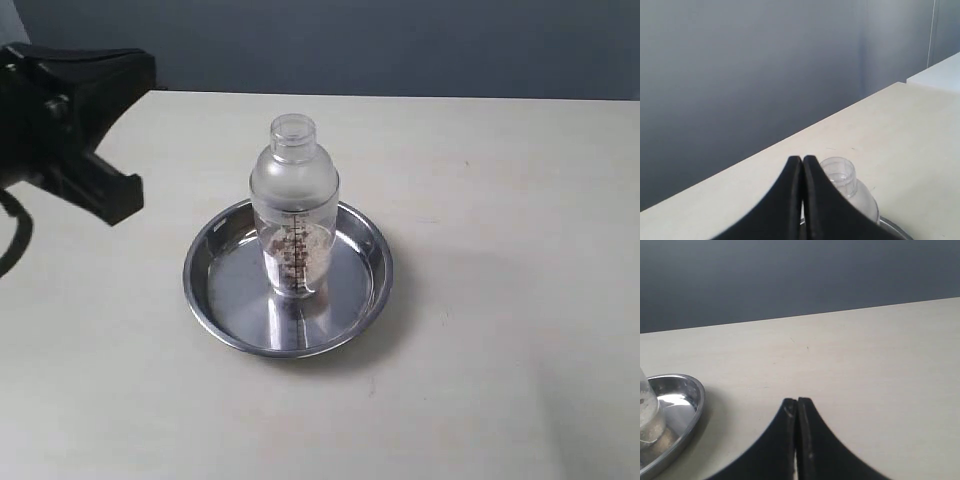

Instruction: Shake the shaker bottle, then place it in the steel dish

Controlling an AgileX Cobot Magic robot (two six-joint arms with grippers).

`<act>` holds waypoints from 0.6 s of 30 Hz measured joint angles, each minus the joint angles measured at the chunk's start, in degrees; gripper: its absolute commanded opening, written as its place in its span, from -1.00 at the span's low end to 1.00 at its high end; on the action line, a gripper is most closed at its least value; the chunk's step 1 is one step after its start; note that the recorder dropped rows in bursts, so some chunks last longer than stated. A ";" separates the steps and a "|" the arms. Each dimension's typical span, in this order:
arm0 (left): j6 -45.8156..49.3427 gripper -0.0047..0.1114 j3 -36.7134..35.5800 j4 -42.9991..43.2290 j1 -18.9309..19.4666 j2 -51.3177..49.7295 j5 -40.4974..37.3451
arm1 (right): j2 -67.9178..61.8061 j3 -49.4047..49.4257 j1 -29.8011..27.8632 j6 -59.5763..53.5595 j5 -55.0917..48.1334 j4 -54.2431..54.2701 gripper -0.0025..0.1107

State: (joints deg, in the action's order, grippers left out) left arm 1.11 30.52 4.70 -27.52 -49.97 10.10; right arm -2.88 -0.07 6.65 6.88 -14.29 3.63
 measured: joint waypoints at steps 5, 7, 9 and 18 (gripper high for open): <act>0.00 -0.91 -1.11 -0.24 0.00 8.40 -8.29 | 0.00 0.00 0.00 0.00 0.00 0.00 -0.97; 0.00 -0.91 -1.11 -0.24 0.00 11.81 -12.37 | 0.00 0.00 0.00 0.00 0.00 0.00 -0.97; 0.00 -0.91 -1.11 -0.24 0.00 14.85 -15.68 | 0.00 0.00 0.00 0.00 0.00 0.00 -0.97; -0.65 -0.91 -1.11 3.74 0.00 22.86 -28.55 | 0.00 0.00 0.00 0.00 0.00 0.00 -0.97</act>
State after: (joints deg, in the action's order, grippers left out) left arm 0.46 29.40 8.44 -27.52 -27.11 -18.45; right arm -2.88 -0.07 6.65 6.88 -14.29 3.63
